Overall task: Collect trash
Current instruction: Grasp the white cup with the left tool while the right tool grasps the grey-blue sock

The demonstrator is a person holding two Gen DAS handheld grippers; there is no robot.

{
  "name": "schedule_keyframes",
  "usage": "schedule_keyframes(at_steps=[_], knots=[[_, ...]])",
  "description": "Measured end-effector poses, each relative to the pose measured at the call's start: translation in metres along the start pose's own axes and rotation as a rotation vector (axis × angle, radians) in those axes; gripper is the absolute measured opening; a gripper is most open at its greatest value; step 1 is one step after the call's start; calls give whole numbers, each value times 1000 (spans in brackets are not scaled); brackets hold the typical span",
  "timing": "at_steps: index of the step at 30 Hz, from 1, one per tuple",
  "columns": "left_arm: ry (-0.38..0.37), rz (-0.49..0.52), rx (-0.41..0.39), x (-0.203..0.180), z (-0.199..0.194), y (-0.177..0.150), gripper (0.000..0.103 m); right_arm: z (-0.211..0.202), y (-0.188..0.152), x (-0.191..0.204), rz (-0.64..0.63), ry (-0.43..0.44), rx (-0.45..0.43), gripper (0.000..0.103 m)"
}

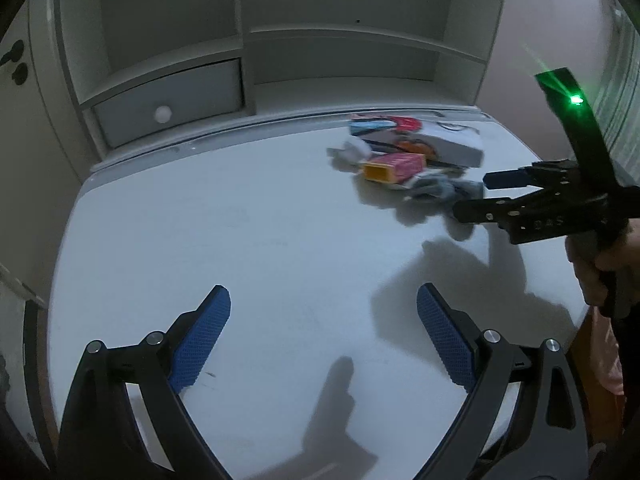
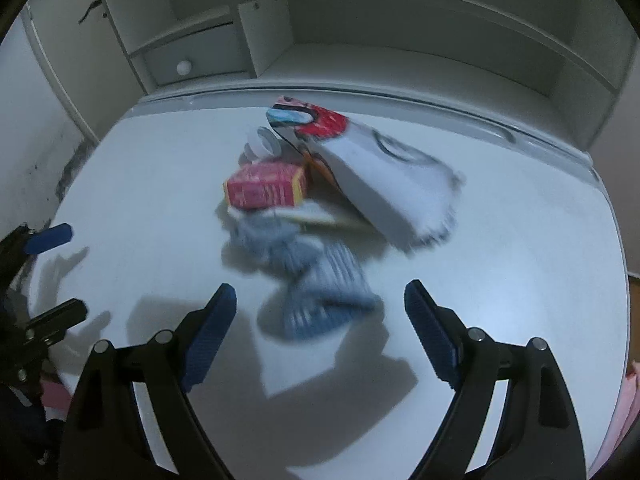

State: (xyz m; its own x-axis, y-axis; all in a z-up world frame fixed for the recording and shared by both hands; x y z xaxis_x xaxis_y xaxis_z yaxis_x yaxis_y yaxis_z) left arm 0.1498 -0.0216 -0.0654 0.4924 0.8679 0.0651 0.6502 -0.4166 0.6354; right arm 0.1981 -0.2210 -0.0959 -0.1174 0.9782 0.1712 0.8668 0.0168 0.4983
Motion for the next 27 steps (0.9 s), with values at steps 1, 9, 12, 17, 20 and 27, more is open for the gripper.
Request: schedule_keyframes(at_steps=[1, 9, 12, 17, 20, 27], knots=[[4, 0, 4, 4, 1, 1, 91, 4, 4, 2, -6, -4, 4, 83], [-26, 30, 5, 13, 30, 41, 91, 9, 1, 6, -60, -31, 5, 31], [-31, 53, 7, 14, 50, 65, 91, -7, -9, 4, -51, 0, -19, 30], [-65, 81, 22, 11, 87, 101, 91, -39, -32, -7, -42, 16, -44, 30], [-106, 66, 40, 8, 110, 115, 91, -49, -43, -17, -17, 6, -49, 30], [-107, 61, 66, 2, 140, 120, 83, -61, -66, -39, 51, -11, -48, 30]])
Point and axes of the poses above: each gripper's, at about its wrist camera, not at the fingertips, and z roughly the way its jaws point, x to its left, y to its top, the point moved 4 cm from there along z, roughly the way its jaws point, and after that the axes turned 10 degrees about z, right-handed, at the moved point
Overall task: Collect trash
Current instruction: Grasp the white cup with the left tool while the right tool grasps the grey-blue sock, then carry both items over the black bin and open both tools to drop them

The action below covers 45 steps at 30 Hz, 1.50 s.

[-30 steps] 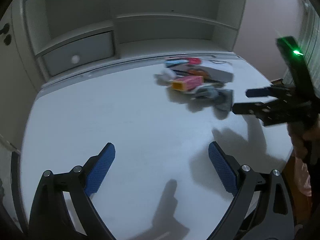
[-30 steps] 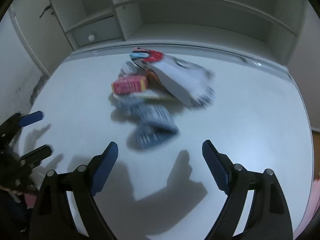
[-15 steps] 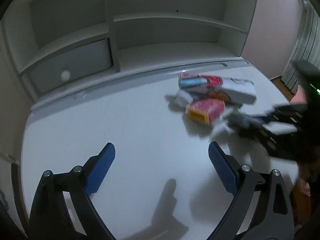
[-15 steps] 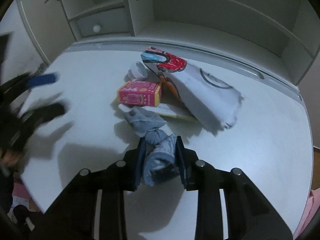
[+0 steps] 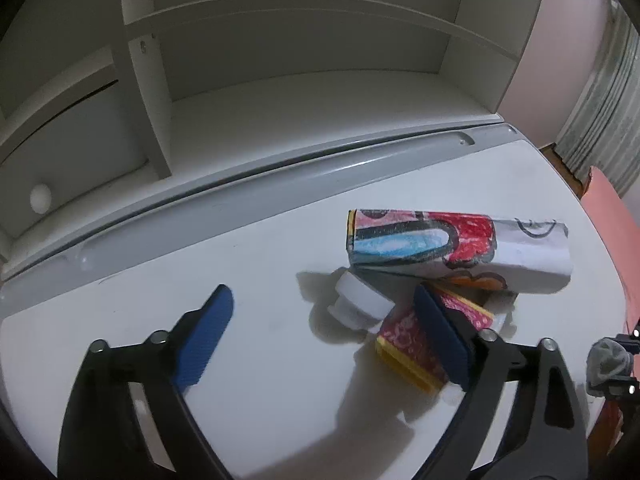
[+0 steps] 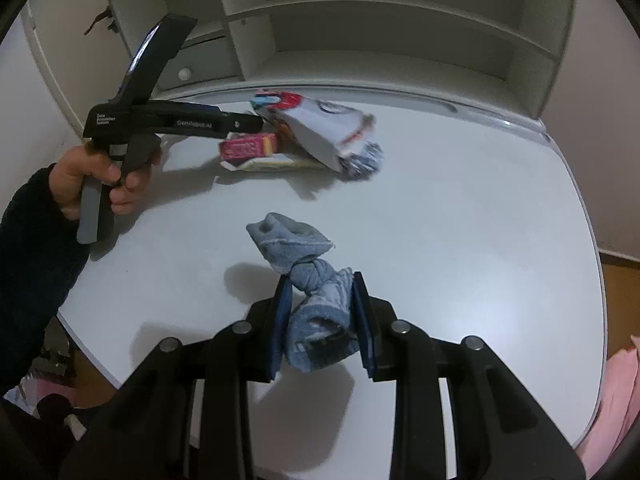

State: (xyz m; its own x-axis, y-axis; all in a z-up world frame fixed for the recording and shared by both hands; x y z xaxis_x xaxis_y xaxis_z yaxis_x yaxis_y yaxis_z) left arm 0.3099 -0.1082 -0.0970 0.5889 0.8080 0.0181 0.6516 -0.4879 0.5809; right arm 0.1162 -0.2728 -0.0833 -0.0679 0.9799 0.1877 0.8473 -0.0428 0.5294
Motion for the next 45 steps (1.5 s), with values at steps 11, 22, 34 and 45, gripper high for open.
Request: schedule_keyframes(at_steps=[11, 22, 34, 45], knots=[[133, 70, -25, -11, -21, -4, 30, -31, -24, -40, 101, -35, -39, 30], [5, 253, -127, -178, -78, 4, 30, -106, -109, -185, 401, -201, -125, 30], [-426, 651, -184, -503, -63, -32, 30, -154, -270, -353, 786, -398, -120, 30], [-551, 731, -59, -622, 48, -81, 31, -99, -365, -435, 980, -413, -37, 30]])
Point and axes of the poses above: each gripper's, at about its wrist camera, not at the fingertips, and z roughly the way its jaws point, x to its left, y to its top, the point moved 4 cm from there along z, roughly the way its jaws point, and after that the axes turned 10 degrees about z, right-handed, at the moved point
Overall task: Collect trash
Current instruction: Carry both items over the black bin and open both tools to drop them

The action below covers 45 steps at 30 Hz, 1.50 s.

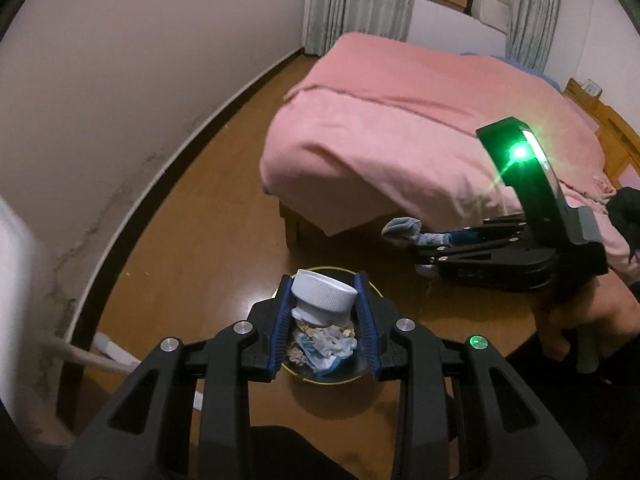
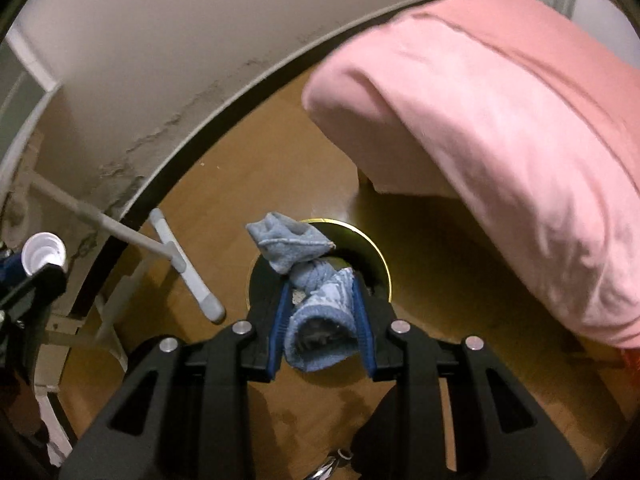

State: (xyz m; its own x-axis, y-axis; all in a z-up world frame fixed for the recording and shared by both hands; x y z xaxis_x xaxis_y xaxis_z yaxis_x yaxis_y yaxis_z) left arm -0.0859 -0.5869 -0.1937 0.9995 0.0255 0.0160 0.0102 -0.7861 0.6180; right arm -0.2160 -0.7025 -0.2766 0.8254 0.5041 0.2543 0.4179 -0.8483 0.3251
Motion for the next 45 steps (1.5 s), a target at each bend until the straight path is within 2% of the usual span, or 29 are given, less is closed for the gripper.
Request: schedule_keyframes(at_steps=[4, 9, 12, 19, 20, 22, 23, 25, 36, 37, 39, 40, 45], knots=[[-11, -35, 65, -7, 43, -14, 31, 27, -6, -14, 20, -17, 48, 30], [-29, -65, 106, -9, 68, -26, 31, 49, -10, -22, 51, -11, 109, 30], [-38, -71, 113, -8, 78, -26, 31, 53, -10, -19, 48, -4, 115, 30], [-47, -75, 124, -8, 71, -32, 31, 55, -7, -16, 58, 12, 113, 31], [-48, -76, 125, -8, 73, -33, 31, 56, -6, -15, 58, 12, 112, 35], [-50, -78, 128, -8, 74, -34, 31, 54, -5, -15, 62, 11, 106, 55], [-51, -79, 129, -8, 74, -34, 31, 53, -4, -15, 65, 11, 99, 70], [-53, -81, 132, -8, 76, -35, 31, 48, -3, -14, 65, 8, 74, 72], [-66, -70, 142, -13, 83, -33, 31, 44, 1, -22, 112, 1, 59, 72], [-62, -69, 142, -14, 84, -31, 32, 43, 1, -24, 123, 2, 55, 72], [-65, -67, 143, -16, 85, -29, 50, 41, 2, -28, 142, 0, 46, 72], [-64, -67, 133, -17, 84, -27, 65, 40, 3, -30, 151, -2, 40, 72], [-55, -49, 116, -21, 77, -21, 68, 37, 3, -35, 169, 2, 32, 72]])
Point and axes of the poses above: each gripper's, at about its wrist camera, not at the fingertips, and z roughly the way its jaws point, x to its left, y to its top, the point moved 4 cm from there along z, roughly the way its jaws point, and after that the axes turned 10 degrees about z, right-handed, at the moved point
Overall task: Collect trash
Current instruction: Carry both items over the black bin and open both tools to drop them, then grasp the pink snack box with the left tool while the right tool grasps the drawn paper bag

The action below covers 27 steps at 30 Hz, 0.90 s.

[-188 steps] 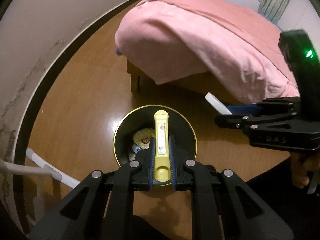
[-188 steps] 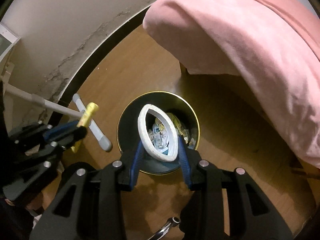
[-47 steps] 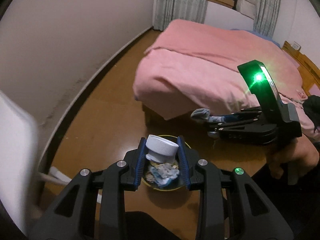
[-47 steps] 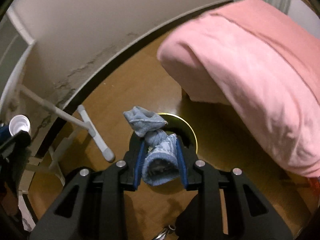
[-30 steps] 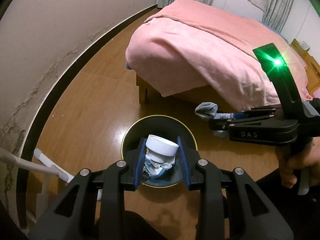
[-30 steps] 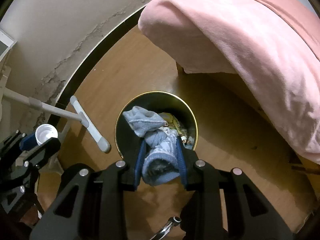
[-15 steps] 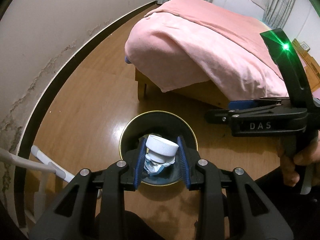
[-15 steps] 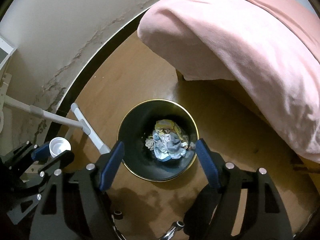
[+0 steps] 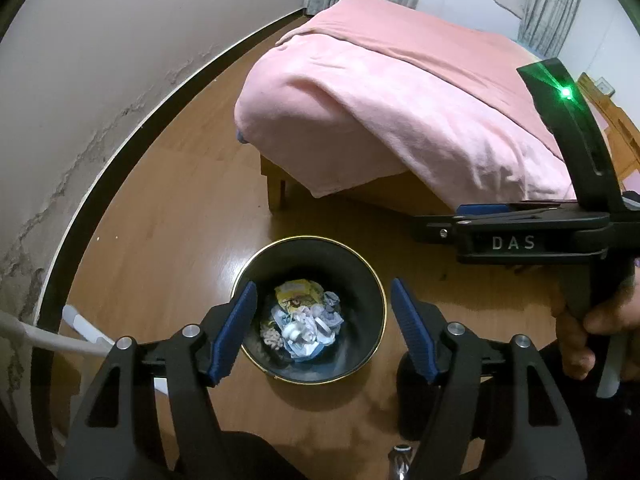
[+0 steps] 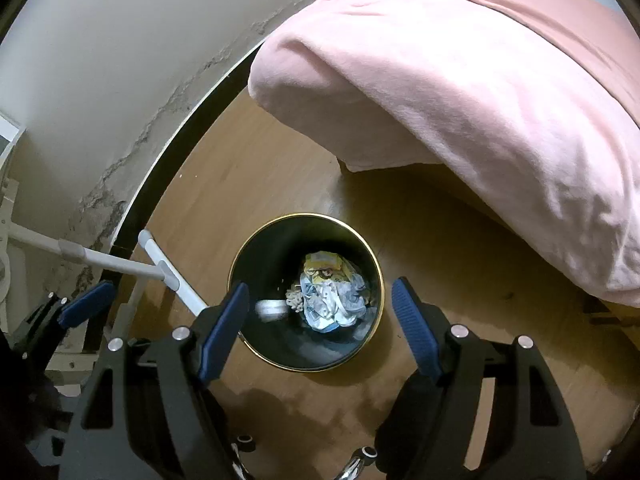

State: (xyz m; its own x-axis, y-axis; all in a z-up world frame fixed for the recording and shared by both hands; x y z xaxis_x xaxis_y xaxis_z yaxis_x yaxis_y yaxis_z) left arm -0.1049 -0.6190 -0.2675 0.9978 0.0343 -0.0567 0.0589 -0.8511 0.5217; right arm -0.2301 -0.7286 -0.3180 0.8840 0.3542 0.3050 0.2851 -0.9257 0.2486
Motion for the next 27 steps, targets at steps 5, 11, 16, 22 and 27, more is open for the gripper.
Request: schedule_keyframes(at_steps=[5, 11, 16, 22, 27], knots=[[22, 9, -8, -1, -15, 0, 78, -1, -1, 2, -7, 2, -5, 73], [86, 36, -40, 1, -66, 0, 91, -15, -6, 19, -41, -7, -49, 80], [199, 61, -98, 14, -142, -12, 93, -53, -16, 55, -79, 60, -105, 83], [400, 2, -158, 77, -253, -58, 93, -120, -35, 148, -258, 159, -193, 83], [577, -153, -139, 161, -333, -126, 93, -165, -66, 257, -487, 251, -218, 85]])
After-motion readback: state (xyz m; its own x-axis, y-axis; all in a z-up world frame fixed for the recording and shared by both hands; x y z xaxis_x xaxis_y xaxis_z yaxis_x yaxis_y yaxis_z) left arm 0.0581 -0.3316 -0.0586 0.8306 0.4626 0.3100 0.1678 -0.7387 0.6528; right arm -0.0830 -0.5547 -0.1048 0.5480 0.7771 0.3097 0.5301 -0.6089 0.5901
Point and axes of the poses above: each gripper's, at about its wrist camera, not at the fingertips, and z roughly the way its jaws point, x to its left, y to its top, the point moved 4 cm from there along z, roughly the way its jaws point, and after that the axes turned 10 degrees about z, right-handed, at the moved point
